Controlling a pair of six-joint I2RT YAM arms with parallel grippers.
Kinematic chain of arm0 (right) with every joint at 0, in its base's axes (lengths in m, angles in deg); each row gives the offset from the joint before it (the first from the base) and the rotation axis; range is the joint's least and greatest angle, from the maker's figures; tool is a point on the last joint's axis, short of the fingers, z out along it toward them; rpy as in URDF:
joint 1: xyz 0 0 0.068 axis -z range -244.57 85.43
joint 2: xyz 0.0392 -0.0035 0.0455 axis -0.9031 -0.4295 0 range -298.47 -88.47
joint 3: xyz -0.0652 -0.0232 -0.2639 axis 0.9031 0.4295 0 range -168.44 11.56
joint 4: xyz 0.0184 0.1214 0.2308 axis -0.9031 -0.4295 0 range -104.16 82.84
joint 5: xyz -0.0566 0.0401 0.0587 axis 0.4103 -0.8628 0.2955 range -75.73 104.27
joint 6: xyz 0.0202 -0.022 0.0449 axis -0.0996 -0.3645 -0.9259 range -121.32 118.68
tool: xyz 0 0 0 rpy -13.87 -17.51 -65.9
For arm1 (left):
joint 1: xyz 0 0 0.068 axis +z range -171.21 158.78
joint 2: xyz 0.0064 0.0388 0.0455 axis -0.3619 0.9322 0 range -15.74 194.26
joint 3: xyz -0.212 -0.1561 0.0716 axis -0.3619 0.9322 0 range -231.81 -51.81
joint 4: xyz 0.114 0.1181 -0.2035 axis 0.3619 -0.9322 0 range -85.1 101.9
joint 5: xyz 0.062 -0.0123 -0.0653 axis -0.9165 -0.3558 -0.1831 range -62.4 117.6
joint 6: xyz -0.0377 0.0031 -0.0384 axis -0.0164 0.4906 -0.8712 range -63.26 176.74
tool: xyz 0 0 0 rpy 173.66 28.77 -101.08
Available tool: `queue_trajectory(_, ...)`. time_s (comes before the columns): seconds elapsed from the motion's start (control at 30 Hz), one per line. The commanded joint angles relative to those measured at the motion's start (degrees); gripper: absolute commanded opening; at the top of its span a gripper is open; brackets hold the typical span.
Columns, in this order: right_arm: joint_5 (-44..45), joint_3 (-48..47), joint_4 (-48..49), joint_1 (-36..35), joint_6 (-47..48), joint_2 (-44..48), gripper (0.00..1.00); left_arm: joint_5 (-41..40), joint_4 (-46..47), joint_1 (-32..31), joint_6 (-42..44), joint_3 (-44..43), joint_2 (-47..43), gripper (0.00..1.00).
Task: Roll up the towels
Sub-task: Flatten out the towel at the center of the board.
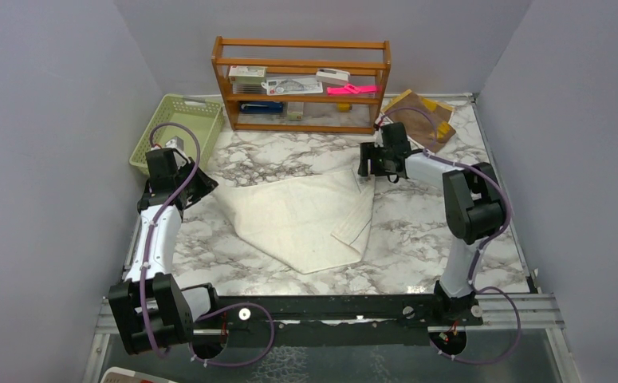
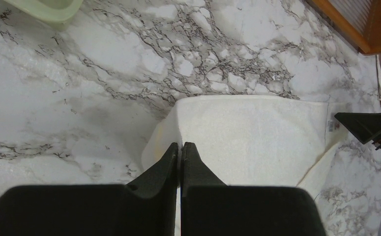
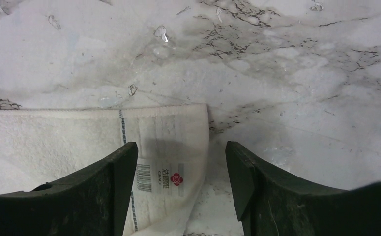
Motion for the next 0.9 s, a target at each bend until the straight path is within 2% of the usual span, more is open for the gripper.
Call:
queue_trajectory(0.0,-0.4,-2.0,0.8,-0.2,1.3,-3.1,0.62,1.3,1.3,0.4,0.2,0.8,-0.7,0.00)
queue_trajectory(0.07,-2.7,-2.8,0.1,-0.2,1.8,-3.9,0.46,1.4,1.2,0.4,0.1,0.7,-0.4,0.00)
queue_trajectory(0.13,-5.0,-2.4,0.4,-0.2,1.4,-3.5,0.15,1.3,1.1,0.4,-0.1,0.3,-0.2,0.00)
queue_trajectory(0.17,-5.9,-2.0,0.5,-0.2,1.1,-2.9,0.03,1.2,0.9,0.4,-0.2,-0.2,0.0,0.00)
queue_trajectory(0.37,-4.6,-0.4,-0.4,-0.2,0.1,8.4,0.01,-0.7,0.2,0.5,-0.8,-6.5,1.3,0.00)
queue_trajectory(0.57,-0.4,-0.5,-0.7,-0.1,-1.2,23.8,0.01,-0.5,-0.8,0.5,-1.1,-18.2,3.9,0.00)
queue_trajectory(0.87,5.8,2.4,-3.3,-0.1,-0.7,46.0,0.01,0.1,-5.1,0.5,2.4,-34.1,2.4,0.00)
